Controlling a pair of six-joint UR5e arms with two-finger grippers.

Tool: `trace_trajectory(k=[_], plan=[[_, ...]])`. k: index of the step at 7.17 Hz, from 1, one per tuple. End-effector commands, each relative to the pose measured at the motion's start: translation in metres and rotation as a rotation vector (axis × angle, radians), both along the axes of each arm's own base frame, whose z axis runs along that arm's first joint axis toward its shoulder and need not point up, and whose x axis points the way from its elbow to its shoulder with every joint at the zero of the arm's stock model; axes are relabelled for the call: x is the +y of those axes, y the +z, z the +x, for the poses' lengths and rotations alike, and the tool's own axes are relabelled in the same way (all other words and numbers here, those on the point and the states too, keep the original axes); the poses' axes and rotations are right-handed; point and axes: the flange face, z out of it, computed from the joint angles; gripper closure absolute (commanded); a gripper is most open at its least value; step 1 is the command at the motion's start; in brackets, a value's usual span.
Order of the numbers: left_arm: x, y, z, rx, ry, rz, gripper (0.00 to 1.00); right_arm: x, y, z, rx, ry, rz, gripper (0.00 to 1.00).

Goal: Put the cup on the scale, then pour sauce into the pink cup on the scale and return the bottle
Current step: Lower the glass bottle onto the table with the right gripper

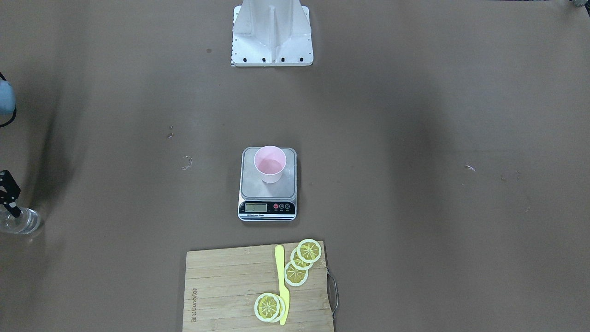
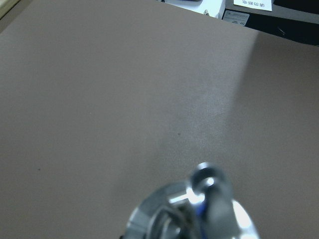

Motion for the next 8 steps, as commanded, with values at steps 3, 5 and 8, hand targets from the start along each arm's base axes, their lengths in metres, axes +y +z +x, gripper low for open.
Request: trace_trajectory(k=[3,5,8], plan=[[0.0005,0.0007,0.0000,0.000,0.000,-0.001,0.02,-0.0043,-0.0059,-0.0084,-0.001,-0.009,0.010,0.97],[-0.0001,-0.0002,0.0000,0.000,0.000,0.000,0.02,-0.0040,-0.0059,-0.0093,-0.001,-0.011,0.010,0.77],[-0.0001,-0.0002,0.0000,0.000,0.000,0.000,0.02,-0.0038,-0.0059,-0.0101,-0.001,-0.012,0.010,0.45]])
